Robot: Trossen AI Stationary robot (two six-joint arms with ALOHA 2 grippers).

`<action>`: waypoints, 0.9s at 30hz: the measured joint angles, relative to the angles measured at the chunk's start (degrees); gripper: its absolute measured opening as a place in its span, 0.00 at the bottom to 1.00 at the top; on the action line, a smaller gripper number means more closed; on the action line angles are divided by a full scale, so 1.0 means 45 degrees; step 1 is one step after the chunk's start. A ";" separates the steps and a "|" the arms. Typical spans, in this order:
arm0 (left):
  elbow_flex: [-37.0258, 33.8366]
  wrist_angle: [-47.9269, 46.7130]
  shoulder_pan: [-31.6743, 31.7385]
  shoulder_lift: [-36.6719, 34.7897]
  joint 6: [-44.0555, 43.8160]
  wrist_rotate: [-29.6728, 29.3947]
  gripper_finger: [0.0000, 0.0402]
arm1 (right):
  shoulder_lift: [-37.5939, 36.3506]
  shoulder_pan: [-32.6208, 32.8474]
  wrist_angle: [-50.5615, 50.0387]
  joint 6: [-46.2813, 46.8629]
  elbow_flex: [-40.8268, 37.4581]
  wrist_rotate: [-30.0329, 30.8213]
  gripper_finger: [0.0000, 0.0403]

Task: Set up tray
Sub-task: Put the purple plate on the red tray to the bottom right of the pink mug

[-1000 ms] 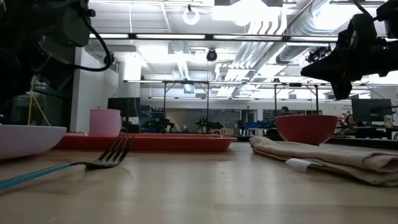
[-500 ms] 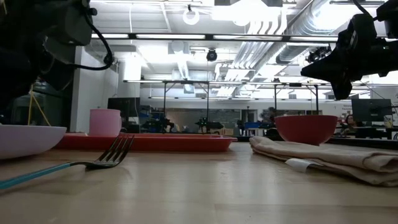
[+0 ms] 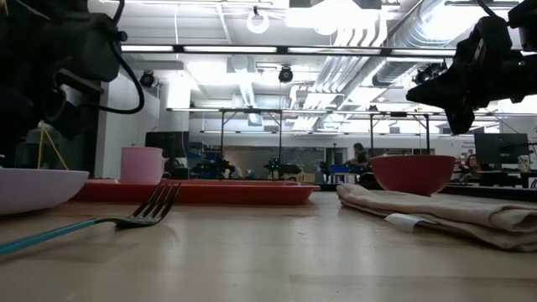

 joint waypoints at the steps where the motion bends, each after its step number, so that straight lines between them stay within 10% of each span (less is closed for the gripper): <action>1: 0.0000 0.0015 0.0000 0.0000 0.0015 0.0010 0.65 | -0.0001 0.0000 0.0004 -0.0010 0.0004 0.0000 0.00; 17: 0.0000 0.0044 0.0005 -0.0010 0.0369 0.0010 0.64 | -0.0001 0.0004 0.0047 0.0149 -0.0001 -0.0005 0.00; 27: 0.0000 -0.0240 0.0005 -0.0010 0.0340 -0.0136 0.30 | 0.0000 0.0000 0.0051 0.0302 0.0003 -0.0011 0.00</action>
